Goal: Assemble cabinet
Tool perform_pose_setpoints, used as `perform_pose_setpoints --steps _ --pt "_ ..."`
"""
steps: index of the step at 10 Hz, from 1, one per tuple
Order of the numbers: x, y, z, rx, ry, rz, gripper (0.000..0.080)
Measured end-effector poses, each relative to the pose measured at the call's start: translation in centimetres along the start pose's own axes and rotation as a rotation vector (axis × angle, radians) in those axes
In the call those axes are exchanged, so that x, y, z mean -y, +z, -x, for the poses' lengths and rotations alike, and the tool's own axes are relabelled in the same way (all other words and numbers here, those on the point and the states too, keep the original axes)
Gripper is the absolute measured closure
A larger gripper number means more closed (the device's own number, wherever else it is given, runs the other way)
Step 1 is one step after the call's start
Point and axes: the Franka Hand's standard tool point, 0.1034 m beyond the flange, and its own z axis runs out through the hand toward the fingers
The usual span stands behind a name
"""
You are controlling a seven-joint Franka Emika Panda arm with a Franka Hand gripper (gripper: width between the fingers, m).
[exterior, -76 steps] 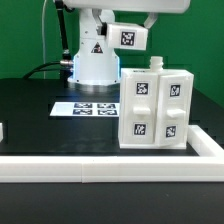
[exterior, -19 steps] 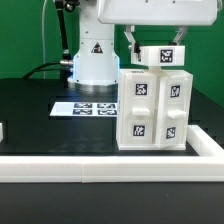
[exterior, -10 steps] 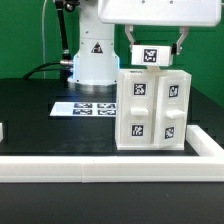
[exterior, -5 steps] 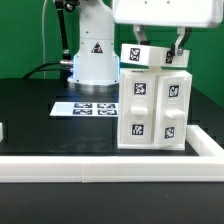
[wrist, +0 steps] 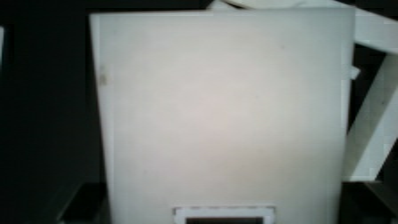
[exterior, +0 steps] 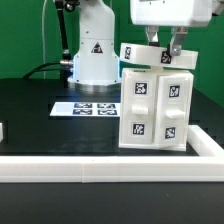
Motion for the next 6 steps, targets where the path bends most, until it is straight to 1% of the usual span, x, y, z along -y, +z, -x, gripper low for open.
perform_pose_setpoints --steps 3,4,5,6 --pt "0.07 0.02 0.23 0.008 0.15 -0.003 0.0242" --pt "0.07 0.01 0.25 0.008 0.15 -0.003 0.0242" --pt "0.17 -0.23 0.23 0.01 0.114 -0.008 0.0069" --pt "0.38 -0.87 0.32 0.019 0.1 -0.021 0.0022"
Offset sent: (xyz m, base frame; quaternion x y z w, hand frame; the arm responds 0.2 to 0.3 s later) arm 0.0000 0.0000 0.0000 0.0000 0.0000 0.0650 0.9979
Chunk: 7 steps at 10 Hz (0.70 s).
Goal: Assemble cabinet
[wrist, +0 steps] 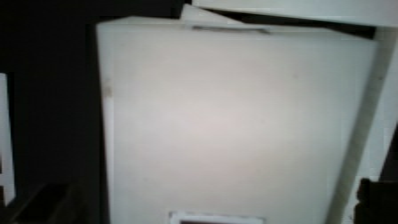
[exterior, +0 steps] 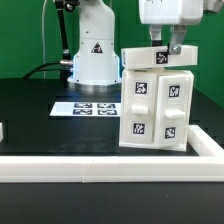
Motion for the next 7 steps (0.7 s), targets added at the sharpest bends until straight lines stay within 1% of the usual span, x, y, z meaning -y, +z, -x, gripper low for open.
perform_pose_setpoints --steps 3,6,7 --pt "0.4 -2.1 0.3 0.022 -0.039 -0.037 0.0003" --pt "0.4 -1.9 0.3 0.018 -0.111 -0.035 0.0002" --pt "0.5 -1.7 0.3 0.005 -0.233 -0.031 0.0002"
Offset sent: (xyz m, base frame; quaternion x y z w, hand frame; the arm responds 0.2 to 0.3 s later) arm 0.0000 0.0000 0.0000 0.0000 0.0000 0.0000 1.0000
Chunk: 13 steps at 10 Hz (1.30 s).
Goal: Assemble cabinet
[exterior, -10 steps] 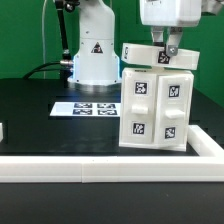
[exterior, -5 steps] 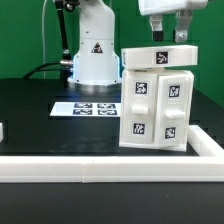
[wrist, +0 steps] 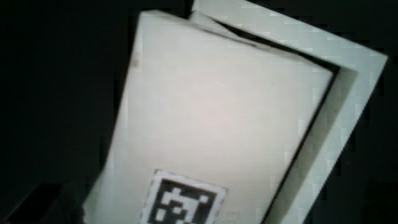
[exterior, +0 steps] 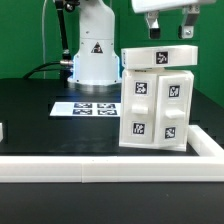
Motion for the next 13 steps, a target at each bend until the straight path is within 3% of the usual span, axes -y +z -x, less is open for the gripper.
perform_pose_setpoints --steps 4,8,10,13 --pt "0.4 0.3 0.5 0.004 -0.5 -0.002 0.0002" --pt "0.4 0.4 0.4 0.015 -0.751 -0.011 0.0002" --pt "0.4 0.6 0.2 0.002 -1.027 -0.011 0.0002" --pt "0.4 0.7 1.2 -0.002 -1.413 0.001 0.0002"
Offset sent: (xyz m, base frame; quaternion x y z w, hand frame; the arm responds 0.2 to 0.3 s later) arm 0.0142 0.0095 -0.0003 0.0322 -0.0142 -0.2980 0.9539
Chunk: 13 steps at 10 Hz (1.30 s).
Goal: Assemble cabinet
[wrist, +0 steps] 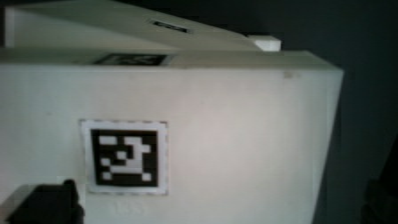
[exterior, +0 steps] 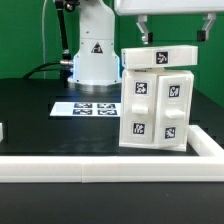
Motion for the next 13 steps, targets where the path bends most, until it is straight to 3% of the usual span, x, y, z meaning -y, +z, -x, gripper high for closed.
perform_pose_setpoints --steps 7,10,13 --pt "-0.5 0.2 0.5 0.027 -0.646 -0.011 0.0002" --pt "-0.8 -0.3 0.6 0.051 -0.934 -0.037 0.0002" --pt "-1.5 0.4 1.5 0.064 -1.169 -0.056 0.0002"
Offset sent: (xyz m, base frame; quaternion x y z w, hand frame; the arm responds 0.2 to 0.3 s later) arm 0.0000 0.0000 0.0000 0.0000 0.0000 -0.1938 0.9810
